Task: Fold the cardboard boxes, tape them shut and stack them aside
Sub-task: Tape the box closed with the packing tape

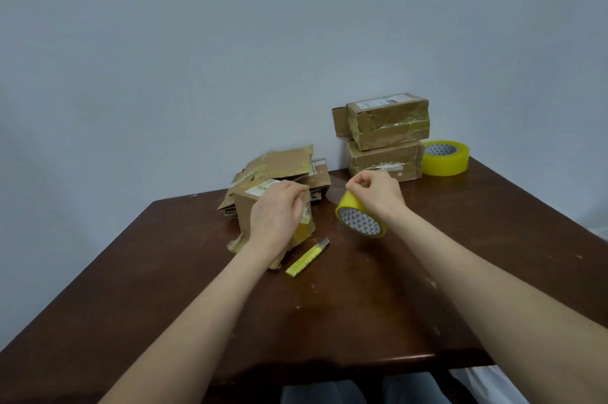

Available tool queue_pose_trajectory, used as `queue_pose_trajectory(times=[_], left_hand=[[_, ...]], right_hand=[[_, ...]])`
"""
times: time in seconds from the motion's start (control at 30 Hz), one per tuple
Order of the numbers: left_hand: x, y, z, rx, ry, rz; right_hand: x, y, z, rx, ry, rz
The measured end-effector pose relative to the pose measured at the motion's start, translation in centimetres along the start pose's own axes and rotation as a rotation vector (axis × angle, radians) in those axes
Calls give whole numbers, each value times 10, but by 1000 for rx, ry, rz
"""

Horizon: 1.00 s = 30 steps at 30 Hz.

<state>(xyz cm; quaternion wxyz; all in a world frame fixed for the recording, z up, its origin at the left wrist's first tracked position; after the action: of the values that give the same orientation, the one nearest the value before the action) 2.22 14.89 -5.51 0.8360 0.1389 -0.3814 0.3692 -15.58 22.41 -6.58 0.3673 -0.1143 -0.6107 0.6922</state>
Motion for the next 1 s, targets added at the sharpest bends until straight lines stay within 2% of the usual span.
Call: queue_pose_trajectory(times=[0.07, 0.13, 0.3, 0.37, 0.6, 0.7, 0.8, 1.0], left_hand=[[11, 23, 7, -46, 146, -6], [12, 39, 15, -51, 172, 25], [-8, 56, 31, 27, -127, -16], [-10, 61, 33, 68, -199, -83], [-16, 71, 39, 211, -254, -323], [-19, 73, 44, 243, -256, -358], [-20, 75, 49, 231, -266, -365], [-26, 74, 55, 232, -315, -261]], right_hand=[[1, -1, -2, 19, 36, 10], [3, -1, -6, 30, 61, 14], [10, 2, -12, 61, 56, 28], [13, 2, -13, 73, 55, 28], [26, 5, -9, 86, 73, 38], [37, 7, -6, 20, 58, 170], [40, 7, -2, 48, -34, 103], [36, 5, 1, 151, -4, -56]])
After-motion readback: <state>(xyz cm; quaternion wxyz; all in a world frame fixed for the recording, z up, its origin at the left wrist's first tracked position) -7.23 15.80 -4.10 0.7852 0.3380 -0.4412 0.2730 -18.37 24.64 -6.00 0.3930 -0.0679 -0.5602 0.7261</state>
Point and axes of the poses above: each hand's wrist, its own z-axis towards the middle knuckle, its own x-axis out of the back of the hand, y = z × x, the point moved 4 cm from there along z, towards the middle knuckle, and after that the axes turned 15 degrees about z, right-handed, at the moved point
